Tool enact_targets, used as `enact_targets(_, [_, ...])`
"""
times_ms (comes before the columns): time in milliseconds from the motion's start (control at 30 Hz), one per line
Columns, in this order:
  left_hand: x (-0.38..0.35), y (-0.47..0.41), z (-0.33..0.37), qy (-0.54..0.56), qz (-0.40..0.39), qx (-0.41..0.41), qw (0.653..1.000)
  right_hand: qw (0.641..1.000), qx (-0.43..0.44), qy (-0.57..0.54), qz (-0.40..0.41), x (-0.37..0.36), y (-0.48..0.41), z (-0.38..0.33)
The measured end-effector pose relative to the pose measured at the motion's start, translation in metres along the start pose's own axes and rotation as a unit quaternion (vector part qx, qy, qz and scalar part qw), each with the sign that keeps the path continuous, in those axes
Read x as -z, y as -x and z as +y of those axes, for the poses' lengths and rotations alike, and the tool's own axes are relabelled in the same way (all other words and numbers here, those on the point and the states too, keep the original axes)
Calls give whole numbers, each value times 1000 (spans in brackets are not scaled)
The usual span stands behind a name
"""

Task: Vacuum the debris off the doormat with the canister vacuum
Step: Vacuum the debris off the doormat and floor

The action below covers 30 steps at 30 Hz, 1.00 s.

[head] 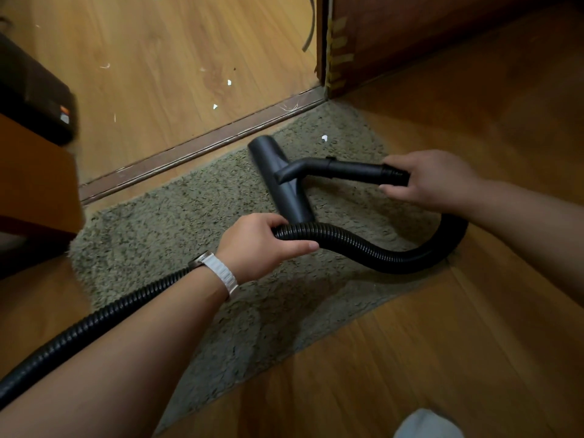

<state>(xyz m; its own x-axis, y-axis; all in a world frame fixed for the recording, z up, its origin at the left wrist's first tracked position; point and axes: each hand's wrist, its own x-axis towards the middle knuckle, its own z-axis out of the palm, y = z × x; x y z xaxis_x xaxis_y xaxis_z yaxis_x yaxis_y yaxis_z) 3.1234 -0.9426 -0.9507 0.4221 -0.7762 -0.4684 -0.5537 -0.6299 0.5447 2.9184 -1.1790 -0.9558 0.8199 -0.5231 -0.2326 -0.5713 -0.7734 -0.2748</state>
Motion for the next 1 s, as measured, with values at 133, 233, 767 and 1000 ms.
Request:
enact_targets(133, [0, 1, -1, -24, 1, -3, 1000, 999, 39, 24, -7, -4, 0, -9])
enact_targets(233, [-2, 3, -1, -37, 1, -6, 999, 1000, 14, -2, 5, -3, 5, -4])
enact_targets(767, [-10, 3, -1, -25, 3, 1, 1000, 972, -217, -78, 52, 14, 37, 54])
enact_targets(1000, [-12, 2, -2, -7, 4, -2, 1000, 959, -260, -73, 85, 15, 47, 70])
